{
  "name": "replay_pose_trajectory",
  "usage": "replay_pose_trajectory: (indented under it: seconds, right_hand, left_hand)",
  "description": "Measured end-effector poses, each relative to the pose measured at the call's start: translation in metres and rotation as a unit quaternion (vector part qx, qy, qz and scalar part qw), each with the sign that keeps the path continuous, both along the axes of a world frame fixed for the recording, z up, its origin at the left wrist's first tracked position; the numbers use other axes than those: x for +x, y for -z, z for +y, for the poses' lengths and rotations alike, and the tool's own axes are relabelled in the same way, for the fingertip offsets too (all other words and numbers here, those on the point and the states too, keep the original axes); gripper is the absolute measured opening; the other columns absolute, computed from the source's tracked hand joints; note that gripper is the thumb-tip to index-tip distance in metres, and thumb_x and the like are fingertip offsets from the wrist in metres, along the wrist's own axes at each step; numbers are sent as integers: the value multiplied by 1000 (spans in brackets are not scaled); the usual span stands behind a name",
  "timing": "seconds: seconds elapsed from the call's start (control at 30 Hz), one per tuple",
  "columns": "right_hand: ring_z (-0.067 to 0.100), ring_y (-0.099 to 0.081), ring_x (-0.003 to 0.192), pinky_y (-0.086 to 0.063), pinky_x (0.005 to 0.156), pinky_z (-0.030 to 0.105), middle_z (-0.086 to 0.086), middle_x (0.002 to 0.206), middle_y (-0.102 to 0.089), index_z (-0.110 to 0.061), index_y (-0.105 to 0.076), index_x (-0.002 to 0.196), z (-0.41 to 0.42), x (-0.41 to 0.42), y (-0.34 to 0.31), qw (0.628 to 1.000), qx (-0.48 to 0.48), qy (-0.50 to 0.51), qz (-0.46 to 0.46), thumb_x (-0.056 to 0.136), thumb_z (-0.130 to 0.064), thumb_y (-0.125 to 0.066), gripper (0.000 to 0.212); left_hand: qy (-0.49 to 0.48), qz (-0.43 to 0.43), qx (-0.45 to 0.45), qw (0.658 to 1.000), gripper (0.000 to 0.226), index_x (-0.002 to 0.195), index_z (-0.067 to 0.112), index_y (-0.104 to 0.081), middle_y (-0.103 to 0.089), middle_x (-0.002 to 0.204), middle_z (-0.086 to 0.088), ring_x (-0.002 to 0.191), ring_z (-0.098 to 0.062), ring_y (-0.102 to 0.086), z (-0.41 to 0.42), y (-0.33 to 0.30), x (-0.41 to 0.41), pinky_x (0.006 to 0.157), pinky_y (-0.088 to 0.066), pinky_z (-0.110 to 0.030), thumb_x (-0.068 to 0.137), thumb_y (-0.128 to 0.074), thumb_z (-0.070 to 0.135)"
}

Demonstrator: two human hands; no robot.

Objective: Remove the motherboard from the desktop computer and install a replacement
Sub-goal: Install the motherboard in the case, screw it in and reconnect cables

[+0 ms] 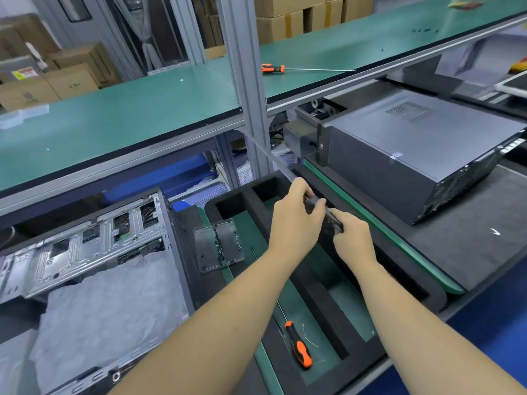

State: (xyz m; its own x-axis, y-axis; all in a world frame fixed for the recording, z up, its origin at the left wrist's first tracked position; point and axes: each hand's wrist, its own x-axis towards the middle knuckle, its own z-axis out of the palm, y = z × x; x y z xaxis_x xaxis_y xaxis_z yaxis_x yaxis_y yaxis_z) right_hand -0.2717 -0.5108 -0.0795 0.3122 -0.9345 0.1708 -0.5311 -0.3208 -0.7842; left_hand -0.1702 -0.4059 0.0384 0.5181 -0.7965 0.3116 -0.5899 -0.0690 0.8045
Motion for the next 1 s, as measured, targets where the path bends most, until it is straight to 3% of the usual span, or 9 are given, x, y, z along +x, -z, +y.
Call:
replay_pose_trajectory:
  seconds: [0.1, 0.2, 0.33, 0.4, 0.5, 0.63, 0.77, 0.9, 1.0]
  right_hand:
    - [18, -59, 105, -45, 86, 25, 3, 126, -66, -21, -64, 132, -1, -1, 5, 998, 44, 49, -13, 94, 3, -52, 46]
    - [18, -58, 102, -50, 83, 31, 1, 122, -65, -23, -62, 133, -1, -6, 4, 997, 56, 48, 21, 94, -4, -56, 44]
    - [16, -61, 103, -51, 88, 31, -5, 111, -68, -21, -67, 122, 14, -2, -15, 997, -47, -31, -48, 88, -5, -64, 39]
    - [16, -63, 104, -52, 89, 30, -2, 112, -69, -16, -65, 125, 17, 7, -30, 990, -116, -45, -61, 85, -4, -67, 41]
    - [16, -65, 99, -55, 86, 32, -1, 108, -70, -17, -65, 122, 18, 25, -51, 981, -179, -51, -48, 88, -8, -66, 35]
    - [18, -66, 97, -56, 82, 34, -2, 110, -72, -21, -68, 119, 18, 30, -56, 984, -176, -28, -11, 93, -16, -62, 27]
    - [14, -65, 79, -54, 74, 31, -4, 91, -72, -18, -71, 111, 4, 22, -60, 986, -118, 42, -114, 97, -21, -59, 19]
    - [2, -58, 74, -43, 70, 21, -21, 76, -59, -21, -67, 101, -26, -1, -57, 962, -11, 159, -222, 91, -27, -68, 12]
    - [21, -60, 87, -46, 81, 31, -1, 86, -65, -4, -65, 98, -36, -30, -33, 955, 60, 192, -220, 91, -27, -69, 25]
  left_hand:
    - [17, -8, 26, 999, 25, 82, 23, -45, -55, 72, 13, 69, -2, -51, -8, -1, -2, 53, -36, -12, 92, -68, 26]
    - [45, 16, 90, 995, 21, 87, 22, -49, -58, 81, 10, 69, -7, -50, -12, 6, -2, 54, -36, -16, 92, -67, 31]
    - [65, 37, 97, 993, 14, 99, 23, -52, -60, 85, 10, 70, -3, -53, -16, 7, -7, 54, -39, -8, 95, -63, 30]
    - [76, 54, 112, 989, 22, 117, 29, -53, -62, 99, 17, 85, -4, -58, -17, 4, -9, 59, -38, -8, 97, -57, 35]
    - [106, 121, 118, 980, 58, 152, 41, -25, -45, 133, 24, 113, 2, -45, -17, 5, -8, 75, -31, -5, 99, -46, 42]
    - [76, 199, 80, 974, 73, 154, 50, -7, -42, 154, 10, 135, -7, -43, -11, 15, 0, 99, -34, -23, 94, -50, 51]
    - [64, 199, 87, 974, 64, 152, 47, -19, -51, 141, 15, 105, 18, -51, -4, 30, 11, 85, -36, -16, 95, -46, 55]
    - [9, 199, 109, 974, 41, 140, 38, -39, -59, 109, 17, 96, -14, -66, -2, 42, 25, 68, -45, -24, 100, -44, 40]
    - [-9, 215, 137, 967, 34, 134, 30, -47, -58, 98, 12, 95, -23, -68, 1, 52, 29, 63, -46, -21, 101, -45, 29]
